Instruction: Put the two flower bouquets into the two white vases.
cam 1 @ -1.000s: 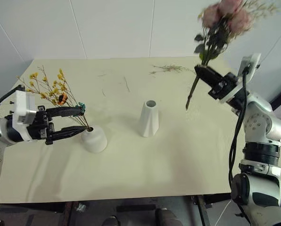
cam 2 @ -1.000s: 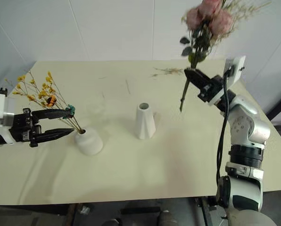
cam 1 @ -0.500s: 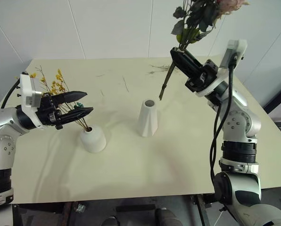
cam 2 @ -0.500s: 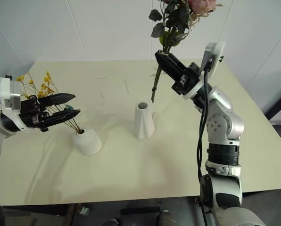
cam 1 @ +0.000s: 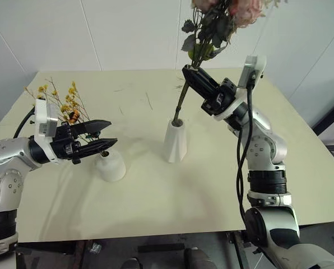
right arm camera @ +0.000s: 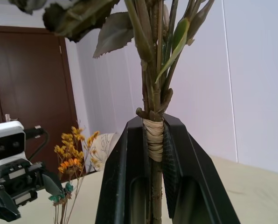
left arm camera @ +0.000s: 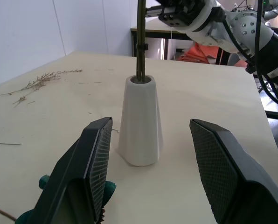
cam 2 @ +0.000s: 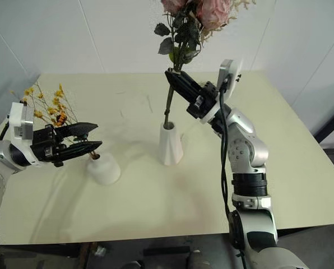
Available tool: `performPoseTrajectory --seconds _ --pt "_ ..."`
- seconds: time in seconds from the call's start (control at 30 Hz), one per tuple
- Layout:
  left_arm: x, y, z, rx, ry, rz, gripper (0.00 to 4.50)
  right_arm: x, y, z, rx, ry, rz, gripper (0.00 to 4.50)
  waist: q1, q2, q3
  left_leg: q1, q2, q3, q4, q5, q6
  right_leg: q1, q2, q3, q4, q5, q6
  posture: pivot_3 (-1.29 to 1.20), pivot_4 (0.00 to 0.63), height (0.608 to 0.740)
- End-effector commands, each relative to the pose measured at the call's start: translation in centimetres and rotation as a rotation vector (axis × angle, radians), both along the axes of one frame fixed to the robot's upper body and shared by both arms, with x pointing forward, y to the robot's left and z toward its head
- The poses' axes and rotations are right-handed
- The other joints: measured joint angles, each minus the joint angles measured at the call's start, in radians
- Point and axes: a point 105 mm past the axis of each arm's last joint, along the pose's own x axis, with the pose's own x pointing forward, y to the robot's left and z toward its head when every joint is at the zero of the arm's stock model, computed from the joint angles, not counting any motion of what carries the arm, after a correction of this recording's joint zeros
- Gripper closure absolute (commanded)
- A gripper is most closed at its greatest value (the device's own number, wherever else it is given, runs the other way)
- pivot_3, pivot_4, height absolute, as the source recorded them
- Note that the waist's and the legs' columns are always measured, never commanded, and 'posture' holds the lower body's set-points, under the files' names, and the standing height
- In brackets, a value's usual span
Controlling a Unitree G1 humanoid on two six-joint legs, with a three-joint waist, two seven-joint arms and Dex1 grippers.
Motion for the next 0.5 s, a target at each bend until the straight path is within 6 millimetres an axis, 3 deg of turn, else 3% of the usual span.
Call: performPoseTrajectory --seconds 0.03,0.23,0.5 --pt "-0.5 0.0 0.7 -0.006 -0.035 -0.001 1.68 -0.4 0.0 0.9 0.016 -0.058 0.002 4.43 0.000 0.000 0.000 0.000 0.000 0.000 0.000 0.000 0.000 0.000 0.000 0.000 0.000 0.000 0.000 0.00 0.150 0.740" --pt "-0.8 0.0 0.7 -0.004 -0.040 0.004 1.68 0.7 -0.3 -1.0 -0.014 -0.011 -0.015 4.43 -0.001 0.000 0.000 0.000 0.000 0.000 0.000 0.000 0.000 0.000 0.000 0.000 0.000 0.000 0.000 0.00 0.150 0.740" --pt "-1.0 0.0 0.5 -0.004 -0.041 0.016 1.68 0.8 -0.1 -2.4 -0.072 0.008 0.002 4.43 0.000 0.000 0.000 0.000 0.000 0.000 0.000 0.000 0.000 0.000 0.000 0.000 0.000 0.000 0.000 0.00 0.150 0.740"
